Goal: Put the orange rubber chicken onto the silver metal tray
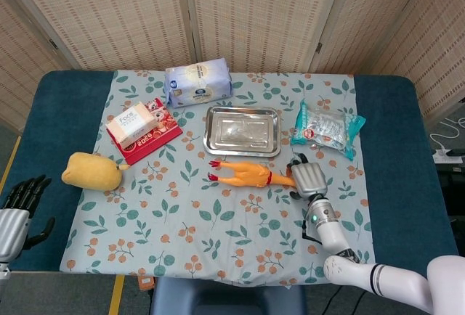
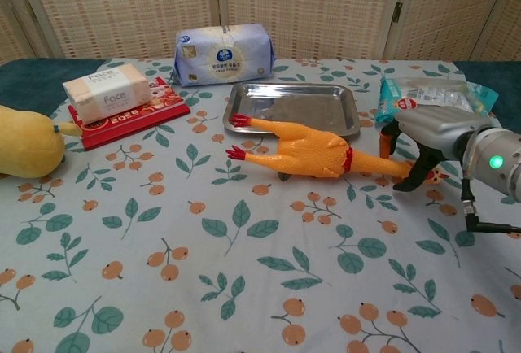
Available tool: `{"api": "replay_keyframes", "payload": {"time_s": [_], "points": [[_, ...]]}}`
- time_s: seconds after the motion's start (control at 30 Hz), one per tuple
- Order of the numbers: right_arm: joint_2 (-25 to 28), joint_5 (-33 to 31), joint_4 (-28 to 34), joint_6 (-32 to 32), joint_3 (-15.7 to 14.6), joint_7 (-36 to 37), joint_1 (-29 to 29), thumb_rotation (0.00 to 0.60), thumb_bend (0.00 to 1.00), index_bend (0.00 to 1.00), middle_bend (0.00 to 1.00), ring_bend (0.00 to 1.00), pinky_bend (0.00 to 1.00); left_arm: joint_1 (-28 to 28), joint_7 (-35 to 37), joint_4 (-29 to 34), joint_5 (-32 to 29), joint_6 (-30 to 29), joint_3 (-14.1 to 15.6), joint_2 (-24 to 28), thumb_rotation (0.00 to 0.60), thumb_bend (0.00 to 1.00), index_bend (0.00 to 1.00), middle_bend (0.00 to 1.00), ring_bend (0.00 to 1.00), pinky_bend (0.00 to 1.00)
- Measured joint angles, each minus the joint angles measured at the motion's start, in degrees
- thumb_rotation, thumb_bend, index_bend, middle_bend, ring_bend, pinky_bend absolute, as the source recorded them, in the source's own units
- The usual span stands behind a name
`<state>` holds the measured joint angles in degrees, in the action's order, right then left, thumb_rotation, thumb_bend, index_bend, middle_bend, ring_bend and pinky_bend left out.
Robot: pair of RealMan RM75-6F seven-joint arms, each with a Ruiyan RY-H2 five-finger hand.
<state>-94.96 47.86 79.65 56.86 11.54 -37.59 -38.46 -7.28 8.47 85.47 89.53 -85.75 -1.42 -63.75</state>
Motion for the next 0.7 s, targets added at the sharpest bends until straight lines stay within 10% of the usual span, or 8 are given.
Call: {"api": "replay_keyframes", "payload": {"time_s": [0.33,0.7], "points": [[-2.36,-1.94,-2.06,-0.49,-0.05,-0.72,-1.8,0.6,0.34,0.6,0.37,0.4,0.62,0.02,-0.09,0.02,-0.41,0.19,-0.11,0.25,0.6,0.44,0.0,0.0,0.0,0.06],[-3.77,-3.06,-1.4,3.4,-0.13,-2.66,-2.22,0.6,0.37,0.85,0.61,0.69,0.96,0.11,-0.43,0.4,-0.75,0.45,-0.08,0.53,0.6,0.44,0.0,0.0,0.0,0.06]]}}
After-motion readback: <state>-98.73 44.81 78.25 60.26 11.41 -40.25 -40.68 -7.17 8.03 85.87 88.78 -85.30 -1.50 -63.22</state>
